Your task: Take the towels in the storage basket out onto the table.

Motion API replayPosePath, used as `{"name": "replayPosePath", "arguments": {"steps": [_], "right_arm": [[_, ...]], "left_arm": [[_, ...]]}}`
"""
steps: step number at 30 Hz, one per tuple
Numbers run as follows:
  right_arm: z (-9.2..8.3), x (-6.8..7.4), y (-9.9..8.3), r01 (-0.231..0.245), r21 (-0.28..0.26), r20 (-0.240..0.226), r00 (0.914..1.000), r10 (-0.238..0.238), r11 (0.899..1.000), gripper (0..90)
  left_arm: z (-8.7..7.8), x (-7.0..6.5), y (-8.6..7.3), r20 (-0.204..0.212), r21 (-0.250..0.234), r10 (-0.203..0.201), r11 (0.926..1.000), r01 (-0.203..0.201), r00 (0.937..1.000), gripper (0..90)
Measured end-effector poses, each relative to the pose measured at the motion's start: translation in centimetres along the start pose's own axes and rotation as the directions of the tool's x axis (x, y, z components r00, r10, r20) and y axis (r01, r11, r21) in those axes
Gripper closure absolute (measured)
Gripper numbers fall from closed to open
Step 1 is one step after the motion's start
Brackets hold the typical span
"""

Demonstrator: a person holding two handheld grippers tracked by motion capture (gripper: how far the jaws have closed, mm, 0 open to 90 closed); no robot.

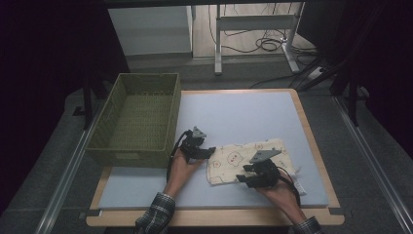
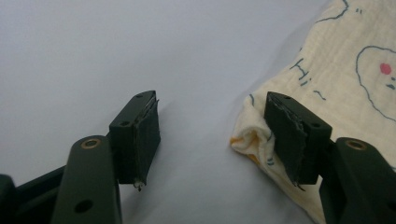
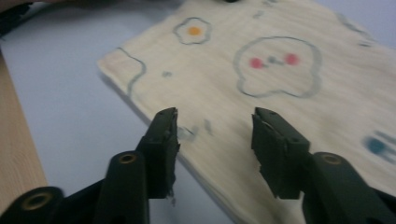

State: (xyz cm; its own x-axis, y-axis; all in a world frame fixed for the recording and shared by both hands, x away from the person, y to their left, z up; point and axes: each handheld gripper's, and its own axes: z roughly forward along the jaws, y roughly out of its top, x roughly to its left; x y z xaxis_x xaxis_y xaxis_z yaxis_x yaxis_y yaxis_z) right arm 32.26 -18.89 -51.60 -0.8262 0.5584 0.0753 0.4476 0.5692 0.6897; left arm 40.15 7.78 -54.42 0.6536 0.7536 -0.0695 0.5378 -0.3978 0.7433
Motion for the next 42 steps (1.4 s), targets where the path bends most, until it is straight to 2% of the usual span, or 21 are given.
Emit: {"name": "replayPosePath", "arguments": {"steps": [5, 10, 15, 18, 21, 23, 25, 28, 30, 33, 35, 36, 37, 39, 41, 42], "right_arm": [[2.0, 1.8, 1.0, 0.026, -0.001, -0.057, 0.998, -0.026, 1.0, 59.5], [3.6, 3.7, 2.3, 0.061, 0.003, -0.106, 0.9926, -0.06, 0.998, 60.1], [4.9, 5.1, 3.6, 0.089, 0.012, -0.127, 0.9881, -0.087, 0.996, 59.5], [5.7, 5.9, 4.1, 0.114, 0.032, -0.107, 0.9882, -0.11, 0.993, 58.1], [6.2, 6.4, 4.4, 0.138, 0.045, -0.068, 0.9885, -0.135, 0.989, 58.6], [6.4, 6.7, 4.5, 0.157, 0.053, -0.033, 0.9874, -0.155, 0.986, 63.9], [6.5, 7.0, 4.5, 0.193, 0.054, 0.008, 0.9811, -0.193, 0.98, 70.7], [6.5, 7.1, 4.5, 0.194, 0.059, 0.027, 0.9802, -0.196, 0.979, 81.5], [6.4, 6.8, 4.5, 0.18, 0.053, 0.02, 0.9833, -0.181, 0.982, 83.8], [6.4, 6.2, 4.3, 0.129, 0.037, -0.015, 0.9916, -0.128, 0.991, 84.6], [6.4, 5.9, 4.3, 0.105, 0.028, -0.037, 0.9938, -0.104, 0.994, 84.8], [6.4, 5.8, 4.3, 0.09, 0.025, -0.052, 0.9947, -0.089, 0.996, 84.8], [6.4, 5.7, 4.3, 0.087, 0.02, -0.061, 0.9945, -0.086, 0.996, 84.8], [6.6, 5.8, 4.5, 0.076, 0.011, -0.073, 0.9945, -0.075, 0.997, 84.8], [6.7, 5.9, 4.7, 0.071, -0.007, -0.079, 0.9943, -0.072, 0.997, 84.8], [6.8, 6.0, 4.9, 0.077, -0.015, -0.083, 0.9935, -0.078, 0.997, 84.8]], "left_arm": [[0.0, 0.0, 0.0, 0.0, 0.001, -0.001, 1.0, 0.001, 1.0, 36.6], [0.0, 0.0, 0.0, -0.001, 0.0, 0.002, 1.0, -0.002, 1.0, 36.6], [0.0, 0.0, 0.0, -0.001, 0.0, 0.002, 1.0, -0.002, 1.0, 36.6], [0.0, 0.0, 0.0, -0.001, 0.0, 0.002, 1.0, -0.002, 1.0, 36.6], [0.0, 0.0, 0.0, -0.002, -0.001, 0.002, 1.0, -0.002, 1.0, 36.8], [0.0, 0.0, 0.0, -0.002, -0.001, 0.0, 1.0, 0.0, 1.0, 37.0], [0.0, 0.1, 0.0, -0.001, -0.001, -0.002, 1.0, 0.002, 1.0, 37.2], [-0.1, 0.1, 0.0, -0.001, -0.002, -0.007, 1.0, 0.007, 1.0, 38.5], [-0.1, 0.1, 0.0, 0.002, -0.008, -0.007, 0.9999, 0.007, 1.0, 42.1], [-0.2, 0.0, 0.0, 0.064, -0.015, 0.014, 0.9998, -0.013, 0.9979, 61.7], [-0.2, -0.1, 0.0, 0.12, -0.01, -0.005, 0.9999, 0.006, 0.9928, 78.6], [-0.2, 0.0, 0.0, 0.123, -0.011, -0.016, 0.9998, 0.018, 0.9922, 83.7], [-0.3, 0.0, -0.1, 0.126, -0.014, -0.029, 0.9994, 0.031, 0.9917, 84.9], [-0.7, 0.2, -0.3, 0.098, -0.041, -0.056, 0.9973, 0.061, 0.9936, 85.9], [-1.0, 0.5, -0.7, 0.109, -0.072, -0.102, 0.9913, 0.11, 0.9889, 86.1], [-1.2, 0.5, -0.7, 0.105, -0.072, -0.109, 0.9906, 0.117, 0.9885, 86.2]]}}
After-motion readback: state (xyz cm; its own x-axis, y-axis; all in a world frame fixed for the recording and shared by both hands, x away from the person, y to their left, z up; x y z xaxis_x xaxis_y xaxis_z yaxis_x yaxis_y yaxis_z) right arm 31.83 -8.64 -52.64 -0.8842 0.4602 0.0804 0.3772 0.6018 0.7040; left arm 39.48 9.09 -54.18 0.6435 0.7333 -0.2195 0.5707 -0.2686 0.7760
